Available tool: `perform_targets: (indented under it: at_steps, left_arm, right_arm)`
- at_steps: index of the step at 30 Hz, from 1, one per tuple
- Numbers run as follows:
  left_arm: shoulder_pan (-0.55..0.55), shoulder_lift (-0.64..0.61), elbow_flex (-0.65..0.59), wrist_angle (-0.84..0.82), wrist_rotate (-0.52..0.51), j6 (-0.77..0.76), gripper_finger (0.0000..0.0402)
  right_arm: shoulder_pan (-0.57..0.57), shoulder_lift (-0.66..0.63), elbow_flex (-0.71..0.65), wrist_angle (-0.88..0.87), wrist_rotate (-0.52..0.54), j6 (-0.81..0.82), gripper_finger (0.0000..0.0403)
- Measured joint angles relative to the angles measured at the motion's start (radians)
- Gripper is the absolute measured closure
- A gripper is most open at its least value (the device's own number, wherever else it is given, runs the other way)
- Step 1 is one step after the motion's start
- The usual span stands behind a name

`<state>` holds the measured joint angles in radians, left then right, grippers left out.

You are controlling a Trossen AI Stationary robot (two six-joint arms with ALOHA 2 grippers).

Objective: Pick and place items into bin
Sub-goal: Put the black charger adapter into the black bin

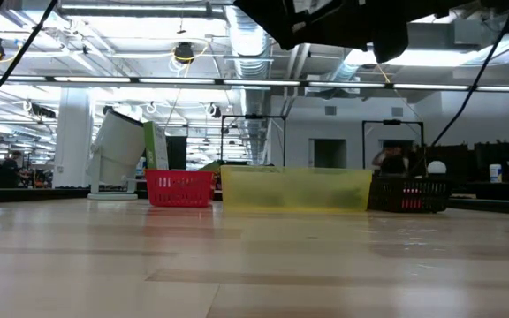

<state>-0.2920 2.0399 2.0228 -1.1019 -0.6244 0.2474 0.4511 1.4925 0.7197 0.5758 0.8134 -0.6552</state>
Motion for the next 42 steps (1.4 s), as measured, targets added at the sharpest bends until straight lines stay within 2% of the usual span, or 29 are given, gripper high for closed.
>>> perform_targets:
  at_steps: [15, 23, 30, 39, 42]
  left_arm:
    - [0.0, 0.0, 0.0, 0.002, -0.005, 0.0, 0.0249]
    - [0.0, 0.0, 0.0, -0.001, -0.001, -0.004, 0.0248]
    - [0.0, 0.0, 0.0, -0.005, -0.003, -0.006, 0.0248]
    - [-0.01, 0.0, 0.0, -0.005, -0.032, -0.008, 0.0248]
    - [-0.018, 0.0, 0.0, -0.006, -0.044, -0.009, 0.0248]
  right_arm:
    - [0.0, 0.0, -0.001, 0.0, 0.025, 0.014, 0.0254]
    - [0.0, 0.0, -0.001, 0.0, 0.029, 0.018, 0.0237]
    - [0.0, 0.0, -0.001, 0.0, 0.031, 0.023, 0.0262]
    - [0.0, 0.0, -0.001, 0.001, 0.032, 0.024, 0.0246]
    - [0.0, 0.0, -0.001, 0.002, 0.032, 0.024, 0.0254]
